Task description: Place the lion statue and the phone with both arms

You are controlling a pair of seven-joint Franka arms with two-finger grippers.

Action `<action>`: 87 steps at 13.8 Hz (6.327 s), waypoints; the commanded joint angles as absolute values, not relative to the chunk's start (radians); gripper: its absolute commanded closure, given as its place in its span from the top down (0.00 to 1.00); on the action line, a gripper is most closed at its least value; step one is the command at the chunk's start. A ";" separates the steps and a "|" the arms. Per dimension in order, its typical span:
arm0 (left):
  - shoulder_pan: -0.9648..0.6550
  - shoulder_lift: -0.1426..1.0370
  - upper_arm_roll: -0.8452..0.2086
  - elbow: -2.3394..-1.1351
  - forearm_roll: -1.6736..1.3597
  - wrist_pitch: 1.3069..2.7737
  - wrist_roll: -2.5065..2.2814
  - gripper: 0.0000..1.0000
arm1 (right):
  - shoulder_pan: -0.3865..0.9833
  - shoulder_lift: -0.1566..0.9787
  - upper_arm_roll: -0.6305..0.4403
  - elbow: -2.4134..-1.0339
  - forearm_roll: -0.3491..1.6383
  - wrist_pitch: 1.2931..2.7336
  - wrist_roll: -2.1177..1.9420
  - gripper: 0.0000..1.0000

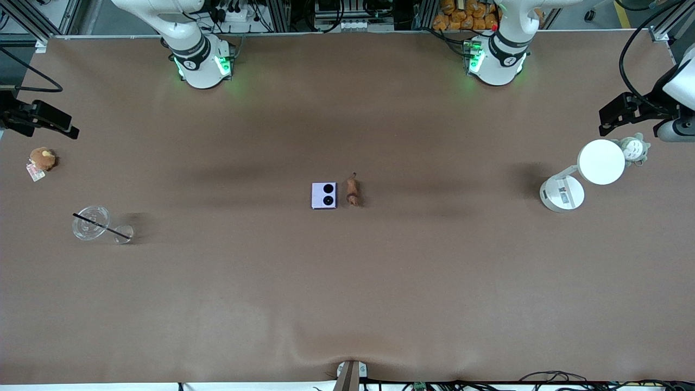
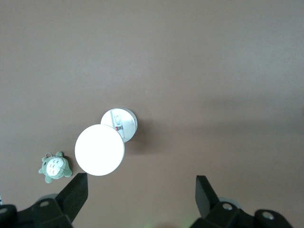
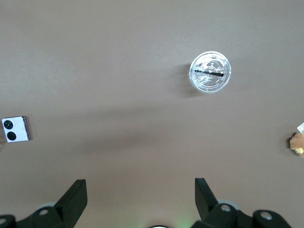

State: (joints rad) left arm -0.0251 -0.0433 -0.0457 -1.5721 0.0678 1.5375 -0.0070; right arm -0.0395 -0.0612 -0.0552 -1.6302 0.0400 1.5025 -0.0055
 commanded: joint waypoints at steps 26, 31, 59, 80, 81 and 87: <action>-0.374 0.386 -0.100 -1.509 -0.025 1.738 -0.426 1.00 | 0.043 -0.026 -0.063 -1.617 0.029 1.505 0.018 1.00; -0.495 0.488 -0.100 -1.503 -0.023 1.882 -0.567 1.00 | 0.054 -0.015 -0.063 -1.617 0.029 1.506 0.018 1.00; -0.752 0.818 -0.091 -1.393 0.083 2.197 -0.876 0.08 | 0.074 0.002 -0.063 -1.621 0.035 1.502 0.020 1.00; -0.298 0.358 -0.094 -1.864 0.091 2.225 -0.531 0.00 | 0.298 0.104 -0.063 -1.623 0.064 1.572 0.239 1.00; -0.281 0.330 -0.091 -1.937 0.091 2.294 -0.513 0.00 | 0.299 0.106 -0.063 -1.634 0.063 1.574 0.239 1.00; -0.146 0.284 -0.090 -2.105 0.155 2.382 -0.408 0.00 | 0.290 0.104 -0.064 -1.655 0.060 1.571 0.239 1.00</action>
State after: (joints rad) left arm -0.1826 0.3318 -0.0806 -2.0288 0.0958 2.3384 -0.4105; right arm 0.2905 0.1124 -0.0565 -1.6473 0.0530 1.5806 0.2291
